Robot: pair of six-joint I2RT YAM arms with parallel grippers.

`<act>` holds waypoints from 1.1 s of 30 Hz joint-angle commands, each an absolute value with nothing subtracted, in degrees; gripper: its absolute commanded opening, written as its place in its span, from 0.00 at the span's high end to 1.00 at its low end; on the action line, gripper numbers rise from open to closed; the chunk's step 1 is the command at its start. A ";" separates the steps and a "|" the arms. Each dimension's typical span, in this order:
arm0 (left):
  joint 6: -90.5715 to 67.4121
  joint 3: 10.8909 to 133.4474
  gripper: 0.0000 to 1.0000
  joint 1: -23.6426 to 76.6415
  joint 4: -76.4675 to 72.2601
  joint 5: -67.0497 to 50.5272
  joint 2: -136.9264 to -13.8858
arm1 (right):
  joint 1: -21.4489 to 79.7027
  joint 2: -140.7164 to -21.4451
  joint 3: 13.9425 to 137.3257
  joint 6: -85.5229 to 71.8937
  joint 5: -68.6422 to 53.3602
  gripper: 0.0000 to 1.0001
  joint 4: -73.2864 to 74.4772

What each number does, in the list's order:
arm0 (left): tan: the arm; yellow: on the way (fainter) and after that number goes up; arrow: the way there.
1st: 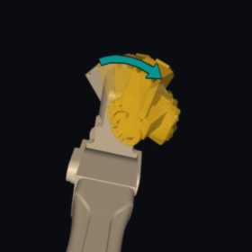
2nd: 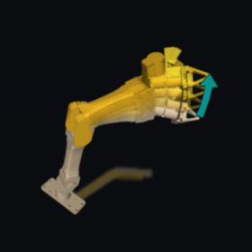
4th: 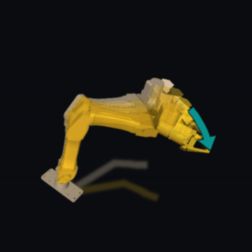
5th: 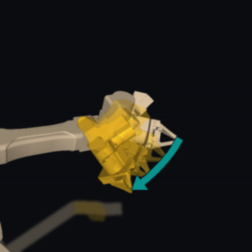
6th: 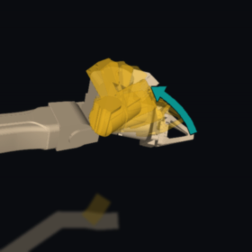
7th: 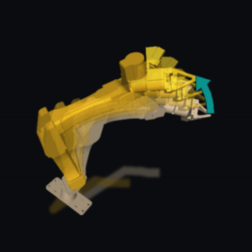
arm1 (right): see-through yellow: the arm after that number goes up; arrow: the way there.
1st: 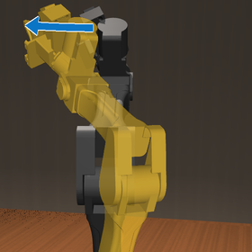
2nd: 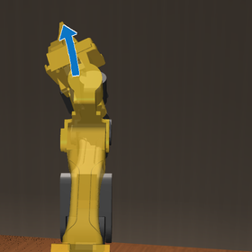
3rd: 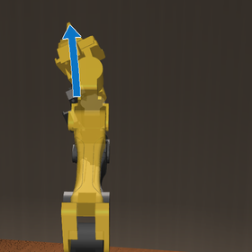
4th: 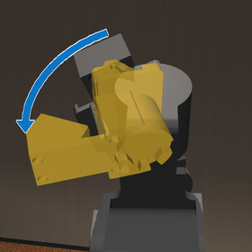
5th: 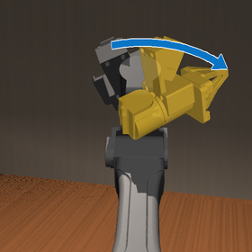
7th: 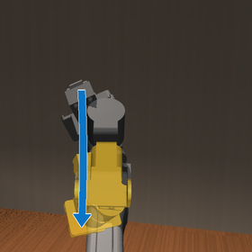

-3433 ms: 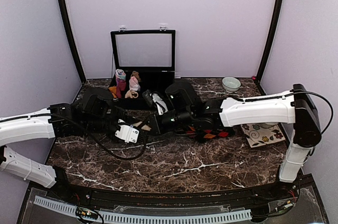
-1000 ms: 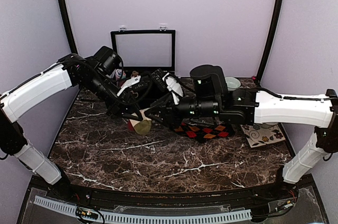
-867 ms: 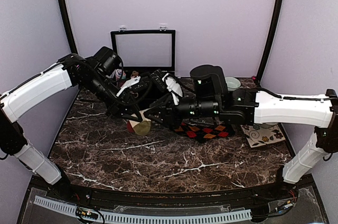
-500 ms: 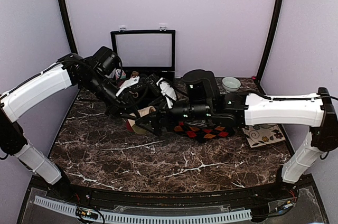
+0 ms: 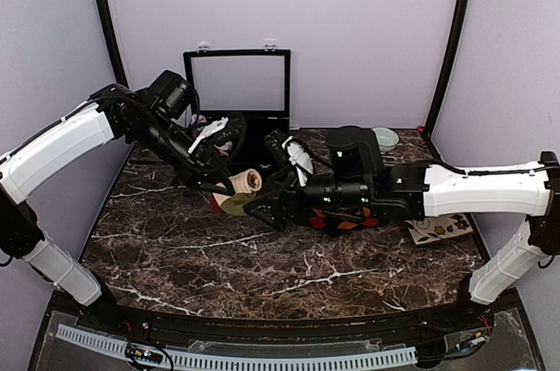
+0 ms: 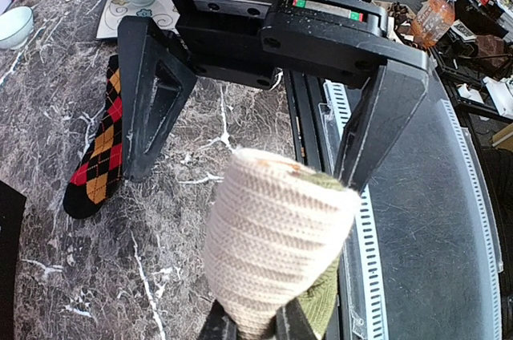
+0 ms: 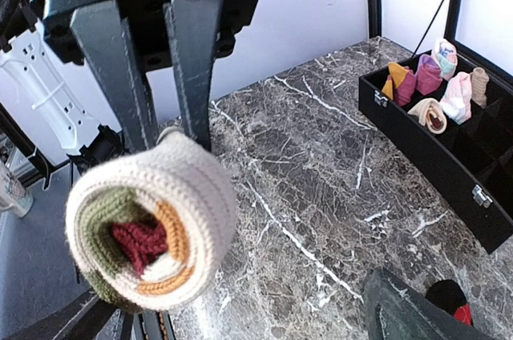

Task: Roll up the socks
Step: Adjust the sock.

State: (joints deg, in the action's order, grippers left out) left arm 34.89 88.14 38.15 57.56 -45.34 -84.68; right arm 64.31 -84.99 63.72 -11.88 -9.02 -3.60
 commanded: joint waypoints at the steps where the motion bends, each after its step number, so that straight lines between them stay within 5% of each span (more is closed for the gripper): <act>1: 34.79 89.39 1.00 38.24 56.97 -46.33 -82.71 | 64.46 -84.43 64.88 -12.72 -8.03 0.00 -7.89; 12: 32.01 85.97 1.00 38.23 49.13 -37.67 -80.61 | 65.49 -82.47 62.70 -15.87 -11.72 0.00 -11.65; 22: 29.62 84.79 1.00 38.23 44.80 -33.89 -79.19 | 66.77 -78.27 57.85 -15.34 7.12 0.00 -16.94; 33: 29.39 85.23 1.00 38.29 45.88 -35.77 -79.41 | 65.90 -81.22 60.04 -21.21 0.51 0.00 -23.14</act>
